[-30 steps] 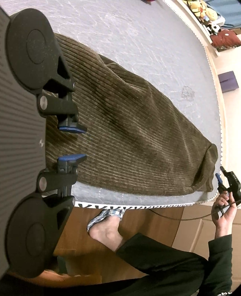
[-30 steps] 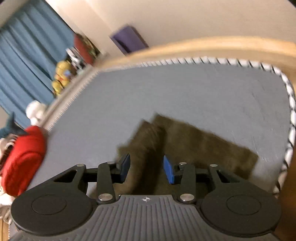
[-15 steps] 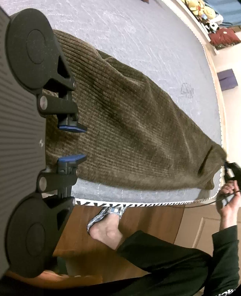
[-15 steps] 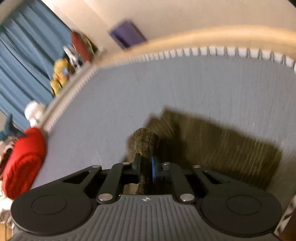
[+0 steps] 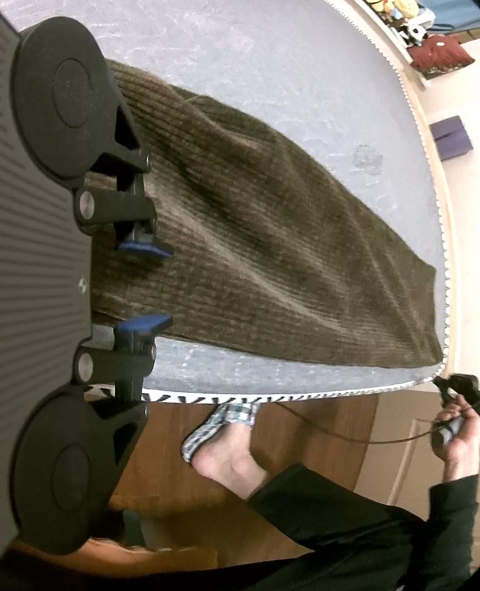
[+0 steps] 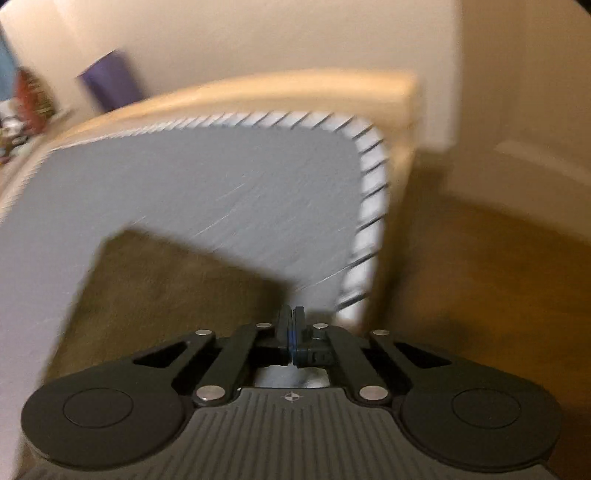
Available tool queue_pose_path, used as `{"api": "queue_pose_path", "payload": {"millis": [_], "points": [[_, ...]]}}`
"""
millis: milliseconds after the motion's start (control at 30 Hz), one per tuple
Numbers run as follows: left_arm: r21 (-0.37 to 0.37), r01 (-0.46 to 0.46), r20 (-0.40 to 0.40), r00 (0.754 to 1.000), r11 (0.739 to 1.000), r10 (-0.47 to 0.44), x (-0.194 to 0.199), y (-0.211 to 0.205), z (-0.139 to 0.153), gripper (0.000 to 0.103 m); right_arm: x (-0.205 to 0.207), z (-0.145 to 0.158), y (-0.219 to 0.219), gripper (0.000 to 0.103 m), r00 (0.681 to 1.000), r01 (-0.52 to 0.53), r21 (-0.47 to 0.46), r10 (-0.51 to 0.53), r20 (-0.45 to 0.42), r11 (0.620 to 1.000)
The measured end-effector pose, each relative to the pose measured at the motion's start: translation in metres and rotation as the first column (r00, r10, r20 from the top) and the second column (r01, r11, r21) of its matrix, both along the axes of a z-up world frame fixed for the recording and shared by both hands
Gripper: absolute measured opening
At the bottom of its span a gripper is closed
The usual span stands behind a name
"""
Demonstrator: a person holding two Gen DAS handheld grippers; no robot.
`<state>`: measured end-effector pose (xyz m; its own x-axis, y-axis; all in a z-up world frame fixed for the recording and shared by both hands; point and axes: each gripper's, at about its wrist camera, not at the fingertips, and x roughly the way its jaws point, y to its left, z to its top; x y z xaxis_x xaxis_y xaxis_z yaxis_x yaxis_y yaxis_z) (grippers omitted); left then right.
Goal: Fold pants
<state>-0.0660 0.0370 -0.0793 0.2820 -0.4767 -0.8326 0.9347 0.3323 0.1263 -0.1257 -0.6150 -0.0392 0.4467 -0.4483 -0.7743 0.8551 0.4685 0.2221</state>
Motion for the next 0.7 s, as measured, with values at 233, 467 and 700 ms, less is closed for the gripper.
{"api": "queue_pose_path", "payload": {"millis": [233,467,700], "points": [[0.039,-0.066,-0.044,0.997,0.997,0.068,0.009,0.02,-0.007,0.046,0.01,0.008,-0.007,0.01,0.982,-0.102,0.069,0.089,0.168,0.992],[-0.155,-0.25,0.026,0.966,0.956,0.257,0.029,0.049,0.03,0.046,0.083,0.029,0.043,0.056,0.847,-0.463,-0.107,0.475,0.238,0.88],[-0.25,-0.495,0.117,0.838,0.832,0.534,0.058,0.072,0.047,0.049,0.161,0.012,0.061,0.055,0.861,-0.466,-0.047,0.465,0.206,0.884]]}}
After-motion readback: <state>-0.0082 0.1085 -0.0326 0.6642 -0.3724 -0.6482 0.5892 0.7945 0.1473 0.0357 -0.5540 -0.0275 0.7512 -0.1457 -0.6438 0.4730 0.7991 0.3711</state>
